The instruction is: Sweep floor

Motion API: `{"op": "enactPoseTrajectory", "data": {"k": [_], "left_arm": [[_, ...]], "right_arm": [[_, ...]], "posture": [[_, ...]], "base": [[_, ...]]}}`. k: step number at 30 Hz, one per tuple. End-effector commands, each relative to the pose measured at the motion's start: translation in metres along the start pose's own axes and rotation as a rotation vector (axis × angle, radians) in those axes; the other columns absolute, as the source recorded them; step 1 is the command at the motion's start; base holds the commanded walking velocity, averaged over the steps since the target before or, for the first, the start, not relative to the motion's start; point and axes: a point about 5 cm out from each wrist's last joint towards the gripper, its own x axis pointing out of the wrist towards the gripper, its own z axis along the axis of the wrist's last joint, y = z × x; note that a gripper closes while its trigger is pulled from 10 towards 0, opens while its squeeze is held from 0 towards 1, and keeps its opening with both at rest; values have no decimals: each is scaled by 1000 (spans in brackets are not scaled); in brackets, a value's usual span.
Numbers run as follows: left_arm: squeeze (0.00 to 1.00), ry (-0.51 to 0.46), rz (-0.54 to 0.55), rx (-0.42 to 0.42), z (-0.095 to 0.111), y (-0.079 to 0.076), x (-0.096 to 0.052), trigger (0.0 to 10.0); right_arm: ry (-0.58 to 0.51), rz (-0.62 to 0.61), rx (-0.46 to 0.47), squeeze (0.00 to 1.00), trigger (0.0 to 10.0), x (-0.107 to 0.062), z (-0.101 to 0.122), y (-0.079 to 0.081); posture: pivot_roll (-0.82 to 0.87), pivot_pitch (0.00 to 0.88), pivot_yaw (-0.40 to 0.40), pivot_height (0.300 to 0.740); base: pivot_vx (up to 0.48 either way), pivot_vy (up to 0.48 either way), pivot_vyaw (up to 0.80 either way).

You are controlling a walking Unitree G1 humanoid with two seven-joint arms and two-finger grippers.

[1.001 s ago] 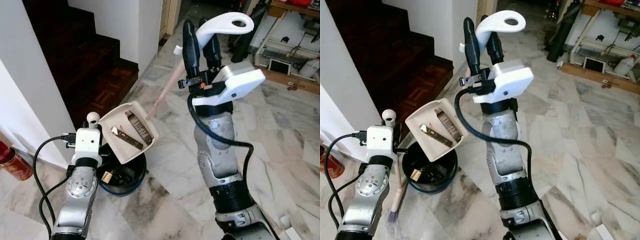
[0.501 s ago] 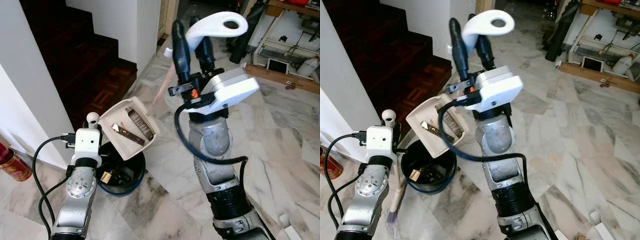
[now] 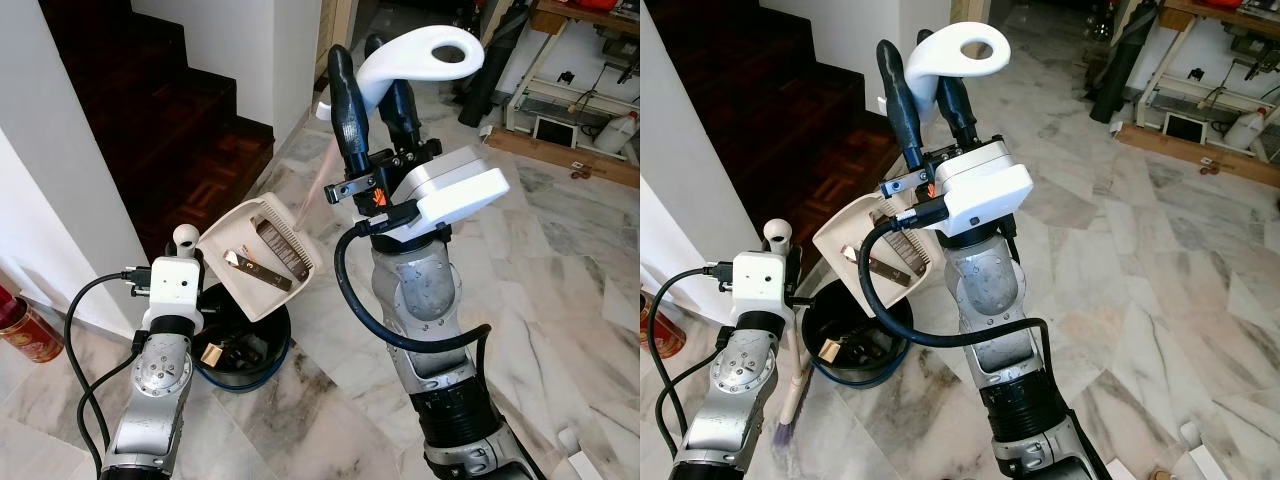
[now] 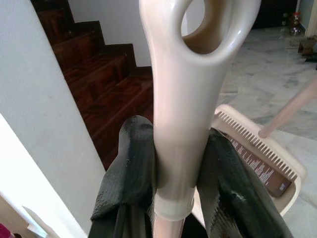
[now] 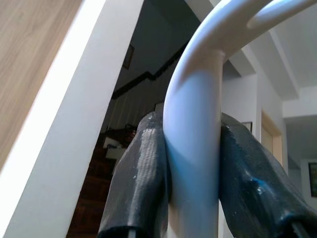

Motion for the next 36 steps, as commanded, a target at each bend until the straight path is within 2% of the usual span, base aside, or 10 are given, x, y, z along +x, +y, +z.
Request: {"op": "enactPoseTrajectory", "data": {"k": [1, 20, 36], "left_arm": [[0, -91, -27, -30, 17, -6, 2, 10000], [0, -96, -25, -33, 17, -6, 3, 10000], [0, -97, -25, -35, 17, -7, 3, 10000]], "right_arm": [[-157, -2, -32, 0, 10000, 8, 26, -2], [-222, 105, -103, 0, 10000, 5, 35, 17], [-200, 90, -81, 0, 10000, 5, 33, 17]], "posture": [[140, 91, -116, 740], [139, 89, -120, 740], [136, 91, -122, 740]], "base": [[0, 0, 0], [0, 0, 0], [0, 0, 0]]}}
